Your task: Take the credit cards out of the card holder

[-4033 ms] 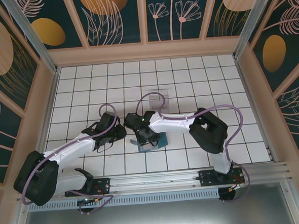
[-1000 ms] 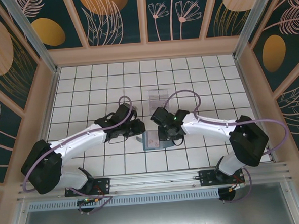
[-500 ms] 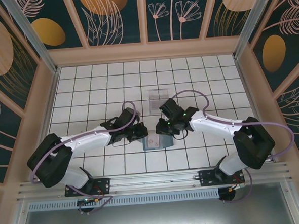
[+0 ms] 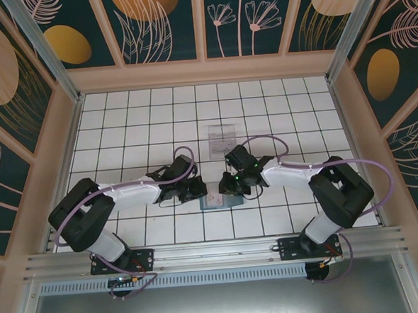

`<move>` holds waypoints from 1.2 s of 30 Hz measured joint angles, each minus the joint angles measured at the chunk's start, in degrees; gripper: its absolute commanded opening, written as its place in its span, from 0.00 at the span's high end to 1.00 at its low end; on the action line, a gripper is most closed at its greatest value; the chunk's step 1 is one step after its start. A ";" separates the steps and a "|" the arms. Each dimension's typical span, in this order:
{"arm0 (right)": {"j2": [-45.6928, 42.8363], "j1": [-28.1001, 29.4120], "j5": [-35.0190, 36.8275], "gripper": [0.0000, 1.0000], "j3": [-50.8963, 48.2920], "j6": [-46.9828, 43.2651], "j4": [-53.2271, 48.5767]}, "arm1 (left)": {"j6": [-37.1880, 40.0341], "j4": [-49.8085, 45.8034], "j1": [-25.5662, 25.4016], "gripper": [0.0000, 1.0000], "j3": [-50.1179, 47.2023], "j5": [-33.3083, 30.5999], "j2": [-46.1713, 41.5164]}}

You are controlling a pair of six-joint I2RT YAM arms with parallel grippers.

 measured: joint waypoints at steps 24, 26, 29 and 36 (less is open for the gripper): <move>1.75 -0.20 -2.69 0.84 -2.49 -0.15 6.47 | 4.48 -3.37 -0.02 0.88 2.21 -1.46 2.14; 1.55 -0.22 -2.49 0.84 -2.58 -0.15 6.43 | 4.50 -3.54 -0.02 0.88 2.29 -1.55 2.14; 1.16 -0.22 -1.73 0.85 -2.64 -0.17 6.01 | 4.52 -3.63 -0.02 0.88 2.29 -1.64 2.14; 0.02 -0.22 0.57 0.85 -2.64 -0.20 4.00 | 4.52 -3.76 -0.22 0.87 2.36 -2.12 2.10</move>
